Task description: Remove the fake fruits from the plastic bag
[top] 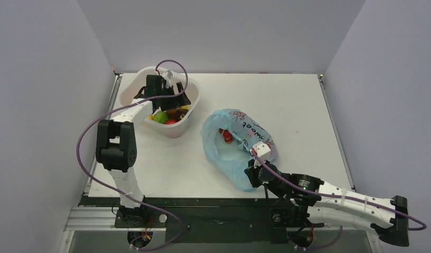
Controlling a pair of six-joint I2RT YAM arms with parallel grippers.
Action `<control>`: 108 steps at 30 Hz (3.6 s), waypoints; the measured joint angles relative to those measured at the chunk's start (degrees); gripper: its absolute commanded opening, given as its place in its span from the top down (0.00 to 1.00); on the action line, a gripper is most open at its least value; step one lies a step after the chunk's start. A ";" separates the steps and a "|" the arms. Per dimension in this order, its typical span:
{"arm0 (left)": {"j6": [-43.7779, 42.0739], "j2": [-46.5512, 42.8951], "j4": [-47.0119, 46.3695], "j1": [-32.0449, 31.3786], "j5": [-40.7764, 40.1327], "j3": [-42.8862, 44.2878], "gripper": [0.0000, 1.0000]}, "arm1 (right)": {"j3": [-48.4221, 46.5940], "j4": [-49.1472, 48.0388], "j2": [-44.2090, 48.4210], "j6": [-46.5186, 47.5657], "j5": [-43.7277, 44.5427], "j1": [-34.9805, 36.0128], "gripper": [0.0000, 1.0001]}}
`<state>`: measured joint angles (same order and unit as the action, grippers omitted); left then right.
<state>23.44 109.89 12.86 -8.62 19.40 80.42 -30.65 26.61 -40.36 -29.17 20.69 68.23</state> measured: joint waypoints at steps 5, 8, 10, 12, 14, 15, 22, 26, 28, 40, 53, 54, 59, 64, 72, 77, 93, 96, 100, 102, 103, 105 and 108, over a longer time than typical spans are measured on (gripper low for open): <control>-2.32 -4.55 0.33 0.17 -1.66 -0.07 0.07 | 0.00 -0.02 1.73 0.00 0.09 0.00 1.00; -4.00 -8.96 0.02 0.31 -3.15 -0.96 0.06 | 0.00 -0.02 1.84 -0.02 0.09 0.00 1.00; -4.28 -12.20 -0.28 0.44 -3.52 -2.14 0.06 | 0.00 -0.02 1.20 0.00 0.11 0.00 1.00; -3.54 -14.49 -0.46 0.55 -3.26 -2.62 0.06 | 0.00 0.00 0.57 0.00 0.07 0.00 1.00; -1.11 -16.28 -0.79 0.59 -2.29 -2.64 0.06 | 0.00 0.00 0.26 0.02 -0.07 0.02 1.00; 0.33 -17.20 -0.81 0.57 -1.68 -2.64 0.05 | 0.00 -0.02 0.39 0.02 -0.11 0.02 1.00; 9.90 -33.99 -4.59 -4.70 -0.24 -10.01 0.03 | 0.02 -0.07 4.04 0.00 -0.04 0.02 1.00; 13.53 -53.66 -9.99 -16.28 -2.01 -23.91 0.03 | 0.04 -0.24 6.51 0.00 0.33 0.02 1.00; 14.84 -60.54 -11.61 -22.99 -3.52 -29.55 0.03 | 0.15 -0.31 7.30 0.00 0.52 0.02 1.00; 15.61 -53.27 -12.50 -57.42 -25.90 -36.46 0.17 | 0.20 -0.42 7.48 0.00 0.96 0.07 1.00; 24.00 -31.82 -16.70 -60.15 -42.75 -33.94 0.66 | 0.68 -0.44 9.05 0.02 0.81 0.09 1.00; 24.28 -30.86 -16.79 -60.04 -43.67 -33.62 0.67 | 0.68 -0.44 9.05 0.02 0.70 0.09 1.00; 24.65 -25.68 -17.00 -58.90 -47.54 -30.12 0.72 | 0.70 -0.44 9.16 0.02 0.31 0.11 1.00; 26.08 -21.31 -16.85 -58.14 -52.43 -26.05 0.69 | 0.85 -0.44 9.66 0.02 0.26 0.13 1.00; 29.11 -14.95 -15.37 -56.35 -58.64 -22.16 0.63 | 0.92 -0.48 9.88 0.02 0.24 0.46 1.00; 30.80 -11.67 -15.34 -53.86 -60.43 -21.92 0.63 | 0.92 -0.48 9.88 0.02 0.24 0.46 1.00; 31.69 -3.32 -18.38 -46.29 -57.24 -19.89 0.48 | 0.92 -0.48 9.68 0.04 0.00 0.46 1.00; 31.28 -2.71 -19.52 -46.07 -55.95 -19.61 0.39 | 0.92 -0.48 9.66 0.02 0.00 0.46 1.00; 30.77 -2.71 -20.41 -45.86 -55.06 -19.61 0.37 | 0.92 -0.50 9.42 0.04 -0.02 0.46 1.00; 30.32 -2.71 -20.65 -45.70 -55.10 -19.61 0.36 | 0.92 -0.50 9.18 0.04 -0.02 0.46 1.00; 30.05 -2.71 -20.83 -45.62 -55.10 -19.61 0.36 | 0.92 -0.52 9.05 0.04 -0.02 0.46 1.00; 29.64 -2.71 -20.98 -45.38 -55.10 -19.47 0.38 | 0.92 -0.52 8.92 0.04 -0.07 0.46 1.00; 28.83 -2.60 -21.18 -44.85 -55.12 -18.75 0.41 | 0.92 -0.55 8.92 0.04 -0.11 0.46 1.00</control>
<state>52.27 107.28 -8.32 -53.47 -35.73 61.67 -29.74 26.06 -31.44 -29.12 20.58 68.69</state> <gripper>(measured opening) 0.616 0.003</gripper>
